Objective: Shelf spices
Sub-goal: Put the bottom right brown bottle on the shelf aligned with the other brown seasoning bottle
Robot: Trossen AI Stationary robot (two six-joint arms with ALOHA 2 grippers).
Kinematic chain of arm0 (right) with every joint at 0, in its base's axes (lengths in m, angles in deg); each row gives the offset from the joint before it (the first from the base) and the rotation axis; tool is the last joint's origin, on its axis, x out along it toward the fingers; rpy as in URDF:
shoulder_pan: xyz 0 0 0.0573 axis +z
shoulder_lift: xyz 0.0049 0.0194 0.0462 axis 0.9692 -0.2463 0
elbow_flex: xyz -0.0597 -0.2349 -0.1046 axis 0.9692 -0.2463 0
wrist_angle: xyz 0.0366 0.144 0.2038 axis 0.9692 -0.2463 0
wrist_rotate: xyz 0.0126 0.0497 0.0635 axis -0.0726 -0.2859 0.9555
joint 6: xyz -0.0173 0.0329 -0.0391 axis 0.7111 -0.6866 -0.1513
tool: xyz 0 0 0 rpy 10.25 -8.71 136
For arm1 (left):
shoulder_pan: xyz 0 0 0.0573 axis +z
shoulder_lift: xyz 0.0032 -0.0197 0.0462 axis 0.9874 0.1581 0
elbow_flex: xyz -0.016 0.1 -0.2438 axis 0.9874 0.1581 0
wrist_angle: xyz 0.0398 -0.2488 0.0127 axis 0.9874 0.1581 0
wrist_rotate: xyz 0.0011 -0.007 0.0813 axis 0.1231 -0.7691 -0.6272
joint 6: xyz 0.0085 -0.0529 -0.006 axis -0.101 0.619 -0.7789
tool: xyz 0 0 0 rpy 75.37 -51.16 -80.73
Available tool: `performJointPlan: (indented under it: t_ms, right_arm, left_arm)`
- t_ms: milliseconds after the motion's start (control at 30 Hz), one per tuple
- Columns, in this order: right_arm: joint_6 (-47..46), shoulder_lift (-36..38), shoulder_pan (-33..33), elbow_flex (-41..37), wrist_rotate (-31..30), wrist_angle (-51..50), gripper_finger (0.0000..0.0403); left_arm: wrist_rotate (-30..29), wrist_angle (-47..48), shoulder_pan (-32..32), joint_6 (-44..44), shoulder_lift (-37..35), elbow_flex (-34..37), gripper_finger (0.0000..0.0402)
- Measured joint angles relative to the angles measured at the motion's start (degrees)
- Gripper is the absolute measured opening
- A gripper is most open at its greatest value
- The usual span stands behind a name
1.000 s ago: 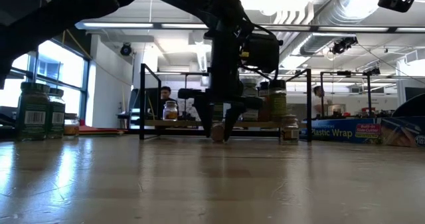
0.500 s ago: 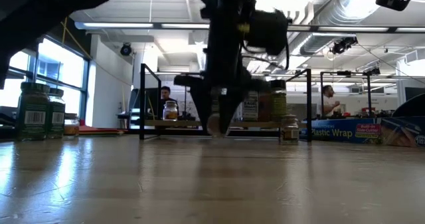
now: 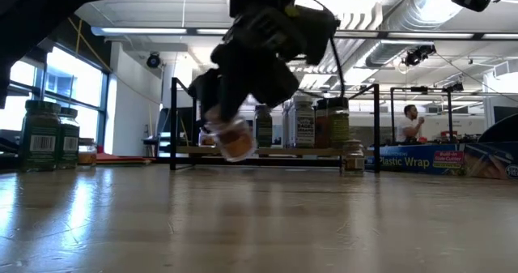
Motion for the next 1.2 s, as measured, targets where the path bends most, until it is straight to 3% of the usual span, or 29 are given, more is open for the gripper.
performJointPlan:
  t_ms: [300,667,933,1067,1200]
  right_arm:
    - [0.00,-0.68,0.00,0.00,0.00,0.51,0.0000]
    - [-2.58,-2.39,0.00,0.00,-2.83,3.10,0.0000]
    - [-3.50,-5.20,0.00,0.00,-2.70,4.91,0.0000]
    - [-3.46,-6.55,0.00,0.00,-1.50,4.91,0.0000]
    - [-2.09,-6.95,0.00,0.00,-0.87,4.91,0.0000]
  left_arm:
    - [9.39,1.42,2.82,-6.81,0.00,10.39,0.0155]
    - [9.75,1.51,4.25,-10.87,-0.02,11.51,0.0184]
    - [7.37,1.58,5.67,-12.29,-0.02,11.53,0.0255]
    - [5.10,3.44,5.66,-13.58,-1.98,11.58,0.0270]
    - [-2.24,3.66,2.62,-14.88,-7.69,11.59,0.0270]
